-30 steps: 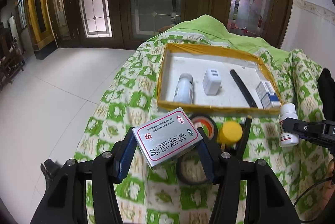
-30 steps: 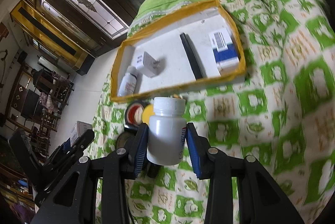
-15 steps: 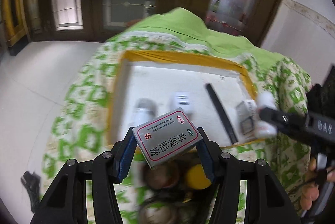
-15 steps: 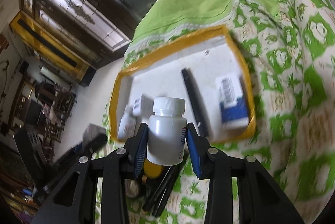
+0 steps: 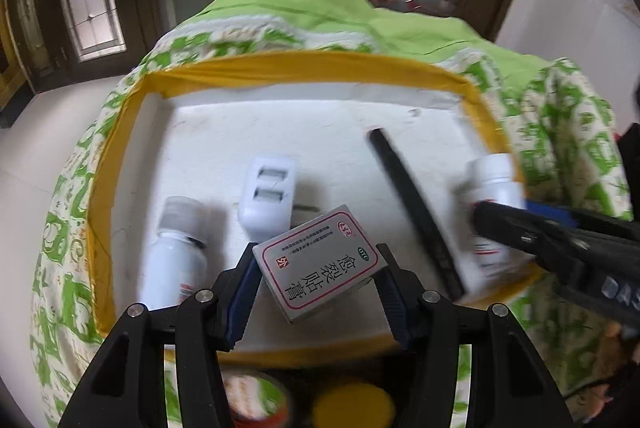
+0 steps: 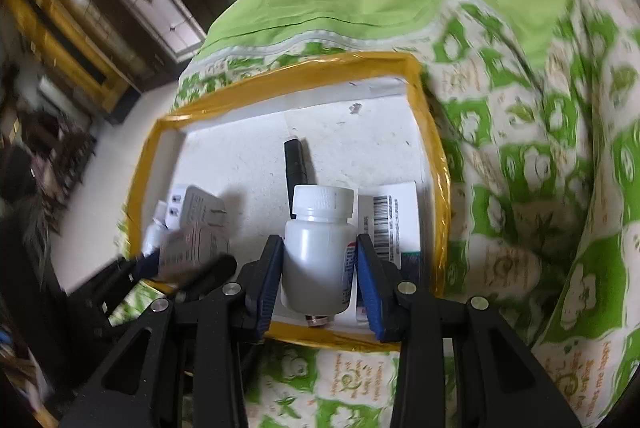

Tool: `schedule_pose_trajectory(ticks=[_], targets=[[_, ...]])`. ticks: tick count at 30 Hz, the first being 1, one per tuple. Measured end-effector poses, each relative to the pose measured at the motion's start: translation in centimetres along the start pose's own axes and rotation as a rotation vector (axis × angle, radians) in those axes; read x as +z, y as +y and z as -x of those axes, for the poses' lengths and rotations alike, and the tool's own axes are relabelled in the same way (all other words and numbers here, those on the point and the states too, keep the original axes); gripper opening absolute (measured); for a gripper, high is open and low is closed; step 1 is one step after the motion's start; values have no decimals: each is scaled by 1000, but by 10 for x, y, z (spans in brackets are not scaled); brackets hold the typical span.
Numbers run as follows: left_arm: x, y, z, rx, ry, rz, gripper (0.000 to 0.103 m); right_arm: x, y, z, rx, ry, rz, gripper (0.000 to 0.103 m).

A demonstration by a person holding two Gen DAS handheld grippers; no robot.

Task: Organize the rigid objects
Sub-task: 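Lower the box into the tray and open the left tool while the right tool releases the bottle there, then move the right tool to the black marker and close on it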

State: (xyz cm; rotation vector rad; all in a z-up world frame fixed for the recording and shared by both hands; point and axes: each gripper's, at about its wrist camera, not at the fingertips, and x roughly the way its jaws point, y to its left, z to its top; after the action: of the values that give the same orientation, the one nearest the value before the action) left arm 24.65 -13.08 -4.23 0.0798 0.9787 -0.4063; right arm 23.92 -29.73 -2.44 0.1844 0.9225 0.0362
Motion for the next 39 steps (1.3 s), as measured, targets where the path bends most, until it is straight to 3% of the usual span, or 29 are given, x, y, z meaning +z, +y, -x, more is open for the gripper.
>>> schedule_pose_trajectory(ticks=[6, 11, 17, 19, 22, 27, 32, 39], targets=[[-1, 21, -4, 41, 6, 8, 59, -1, 21, -8, -126, -29, 143, 36], [-8, 16, 4, 67, -14, -54, 60, -1, 29, -16, 42, -8, 110, 36], [-12, 17, -5, 83, 22, -50, 62, -11, 31, -27, 35, 28, 113, 36], [-10, 17, -7, 85, 27, -38, 68, -10, 25, -25, 72, 27, 61, 38], [-10, 16, -3, 89, 21, -36, 76, -13, 15, -21, 100, 4, -1, 42], [-17, 11, 26, 100, -25, -63, 79, -22, 6, 1, 142, -55, -68, 43], [-53, 19, 76, 91, -85, -46, 86, -42, 4, 33, 166, -113, -118, 50], [-128, 51, 122, 111, -86, 82, 89, -79, -2, 49, 200, -87, -196, 50]])
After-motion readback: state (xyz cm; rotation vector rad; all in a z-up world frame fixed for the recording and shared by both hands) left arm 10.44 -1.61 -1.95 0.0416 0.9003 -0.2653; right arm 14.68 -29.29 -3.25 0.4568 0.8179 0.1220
